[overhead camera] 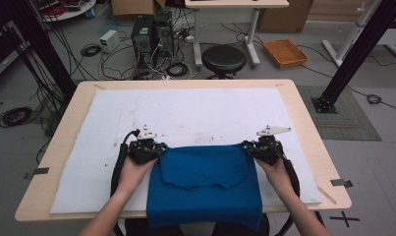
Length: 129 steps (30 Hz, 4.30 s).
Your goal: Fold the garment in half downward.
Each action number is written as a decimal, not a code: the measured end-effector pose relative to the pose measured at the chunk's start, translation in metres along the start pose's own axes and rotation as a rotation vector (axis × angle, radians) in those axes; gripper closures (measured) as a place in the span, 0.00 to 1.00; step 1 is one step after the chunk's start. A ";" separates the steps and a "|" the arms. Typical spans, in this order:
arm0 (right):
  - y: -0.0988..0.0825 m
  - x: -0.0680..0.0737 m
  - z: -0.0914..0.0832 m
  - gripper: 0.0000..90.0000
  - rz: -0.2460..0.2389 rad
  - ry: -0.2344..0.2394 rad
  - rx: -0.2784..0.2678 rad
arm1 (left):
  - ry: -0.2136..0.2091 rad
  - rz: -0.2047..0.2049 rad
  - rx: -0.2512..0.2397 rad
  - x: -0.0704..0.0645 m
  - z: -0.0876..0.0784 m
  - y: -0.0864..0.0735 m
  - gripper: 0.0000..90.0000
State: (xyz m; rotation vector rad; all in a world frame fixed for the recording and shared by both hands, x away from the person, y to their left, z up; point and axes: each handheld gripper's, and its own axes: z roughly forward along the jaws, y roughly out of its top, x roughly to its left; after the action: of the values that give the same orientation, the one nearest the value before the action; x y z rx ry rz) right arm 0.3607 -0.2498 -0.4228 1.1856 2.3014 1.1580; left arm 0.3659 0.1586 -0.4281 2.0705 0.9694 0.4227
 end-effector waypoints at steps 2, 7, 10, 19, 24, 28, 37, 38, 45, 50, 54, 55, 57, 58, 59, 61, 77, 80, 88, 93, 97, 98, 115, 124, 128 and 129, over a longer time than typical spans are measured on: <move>0.009 -0.005 0.006 0.93 0.003 -0.011 -0.006 | 0.012 -0.007 -0.010 0.007 0.005 0.007 0.93; 0.028 -0.018 0.022 0.93 0.017 -0.046 0.002 | 0.051 0.013 -0.018 0.022 0.020 0.021 0.93; 0.037 -0.024 0.030 0.93 0.023 -0.065 -0.008 | 0.060 0.008 -0.016 0.033 0.026 0.029 0.93; 0.050 -0.031 0.047 0.93 -0.001 -0.104 0.024 | 0.073 -0.005 -0.014 0.043 0.037 0.036 0.93; 0.048 -0.031 0.051 0.82 -0.005 -0.118 0.038 | 0.102 -0.017 -0.017 0.042 0.036 0.034 0.76; 0.048 -0.028 0.042 0.73 -0.007 -0.131 0.003 | 0.128 -0.025 -0.052 0.040 0.025 0.030 0.62; 0.025 -0.002 0.009 0.63 0.015 -0.145 -0.036 | 0.098 -0.043 -0.072 0.006 -0.010 0.003 0.49; 0.020 0.000 0.007 0.63 0.027 -0.140 -0.034 | 0.089 -0.055 -0.069 0.002 -0.012 0.000 0.49; -0.002 0.004 0.011 0.63 0.065 -0.126 0.010 | 0.021 -0.149 0.000 -0.012 -0.008 -0.017 0.52; -0.006 0.006 0.019 0.64 0.085 -0.110 0.038 | 0.003 -0.190 0.025 -0.011 -0.003 -0.018 0.60; -0.008 0.007 0.024 0.74 0.075 -0.107 0.062 | -0.013 -0.184 0.031 -0.014 0.000 -0.018 0.71; -0.009 0.008 0.025 0.78 0.067 -0.107 0.068 | -0.020 -0.181 0.031 -0.014 0.000 -0.018 0.76; -0.009 0.010 0.025 0.86 0.052 -0.104 0.069 | -0.028 -0.169 0.020 -0.016 0.000 -0.017 0.86; -0.008 0.011 0.025 0.90 0.044 -0.105 0.069 | -0.032 -0.160 0.021 -0.016 0.000 -0.017 0.90; -0.008 0.012 0.024 0.92 0.039 -0.099 0.067 | -0.035 -0.161 0.013 -0.016 0.000 -0.017 0.93; -0.008 0.012 0.023 0.93 0.039 -0.100 0.068 | -0.035 -0.157 0.013 -0.016 -0.001 -0.017 0.96; 0.000 0.021 0.001 0.96 0.007 -0.082 0.027 | -0.060 -0.132 -0.045 -0.019 -0.020 -0.011 0.96; -0.001 0.024 -0.007 0.96 0.008 -0.068 0.026 | -0.077 -0.124 -0.061 -0.023 -0.029 -0.009 0.96; -0.015 0.036 -0.038 0.96 0.001 -0.035 0.013 | -0.135 -0.087 -0.073 -0.042 -0.059 -0.019 0.96; -0.029 0.050 -0.058 0.96 -0.013 -0.011 0.002 | -0.169 -0.057 -0.066 -0.059 -0.076 -0.032 0.96; -0.042 0.064 -0.072 0.96 -0.032 0.000 0.006 | -0.185 -0.028 -0.044 -0.070 -0.086 -0.040 0.96; -0.046 0.067 -0.075 0.96 -0.038 0.002 0.008 | -0.191 -0.026 -0.042 -0.073 -0.087 -0.042 0.96; -0.079 0.088 -0.089 0.95 -0.087 0.000 0.049 | -0.202 0.032 0.044 -0.092 -0.090 -0.069 0.89; -0.062 0.066 -0.088 0.74 -0.037 -0.056 -0.018 | -0.086 0.020 -0.017 -0.071 -0.084 -0.053 0.57; -0.043 0.046 -0.075 0.67 -0.003 -0.103 -0.048 | -0.035 -0.040 -0.054 -0.042 -0.072 -0.038 0.53; -0.037 0.040 -0.070 0.66 0.013 -0.109 -0.053 | -0.017 -0.063 -0.067 -0.035 -0.068 -0.034 0.53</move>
State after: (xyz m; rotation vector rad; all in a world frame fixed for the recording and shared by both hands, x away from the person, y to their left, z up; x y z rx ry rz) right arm 0.2757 -0.2668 -0.4044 1.2146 2.1726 1.1226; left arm 0.2868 0.1810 -0.4109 1.9754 0.9944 0.3984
